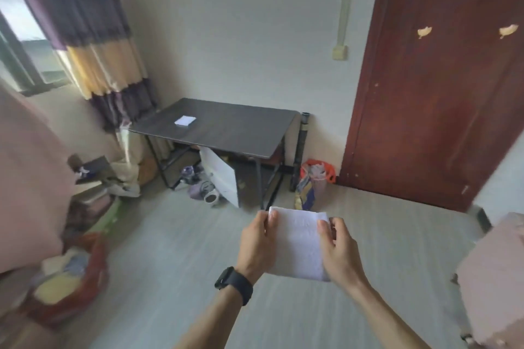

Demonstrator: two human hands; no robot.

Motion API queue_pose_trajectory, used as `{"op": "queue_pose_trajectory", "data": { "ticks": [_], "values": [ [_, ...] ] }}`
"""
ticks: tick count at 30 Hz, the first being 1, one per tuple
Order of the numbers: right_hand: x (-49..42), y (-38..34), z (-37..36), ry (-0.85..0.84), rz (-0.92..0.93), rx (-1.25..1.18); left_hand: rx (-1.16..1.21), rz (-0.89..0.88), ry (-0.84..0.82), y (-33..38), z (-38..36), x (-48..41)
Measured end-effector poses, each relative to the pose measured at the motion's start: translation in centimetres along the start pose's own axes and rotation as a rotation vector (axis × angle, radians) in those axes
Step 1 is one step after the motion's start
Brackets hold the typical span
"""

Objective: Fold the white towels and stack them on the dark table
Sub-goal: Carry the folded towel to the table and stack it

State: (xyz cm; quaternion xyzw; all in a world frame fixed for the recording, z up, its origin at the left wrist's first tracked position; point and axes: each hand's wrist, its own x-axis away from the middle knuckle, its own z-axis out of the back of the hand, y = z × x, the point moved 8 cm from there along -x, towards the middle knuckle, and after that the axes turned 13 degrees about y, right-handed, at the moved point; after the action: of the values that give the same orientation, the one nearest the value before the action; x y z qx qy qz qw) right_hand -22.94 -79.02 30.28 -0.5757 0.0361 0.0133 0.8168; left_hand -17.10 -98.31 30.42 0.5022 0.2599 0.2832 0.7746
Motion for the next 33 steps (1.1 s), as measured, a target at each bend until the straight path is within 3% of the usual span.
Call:
{"op": "queue_pose_trajectory", "data": {
  "ticks": [6, 11, 15, 24, 33],
  "values": [
    [-2.1, -6.7, -19.7, -0.39, -0.106, -0.195, 0.053, 0.154, 0.075, -5.7, 13.0, -12.4],
    [-5.2, -8.6, -31.4, -0.63, -0.214, -0.227, 0.218, 0.439, 0.001, -11.4, 17.9, -18.9],
    [-9.1, -8.2, -39.8, -0.777, -0.256, -0.207, 0.247, 0.563, 0.011, -15.3, 20.1, -24.9],
    [-20.2, -9.8, -55.9, -0.953, -0.312, -0.177, 0.225, 0.694, 0.138, -20.2, 21.3, -40.8],
    [-30.1, -11.4, -70.7, -0.919, -0.29, -0.108, 0.244, 0.764, 0.136, -27.2, 21.5, -57.7]
  ]
}}
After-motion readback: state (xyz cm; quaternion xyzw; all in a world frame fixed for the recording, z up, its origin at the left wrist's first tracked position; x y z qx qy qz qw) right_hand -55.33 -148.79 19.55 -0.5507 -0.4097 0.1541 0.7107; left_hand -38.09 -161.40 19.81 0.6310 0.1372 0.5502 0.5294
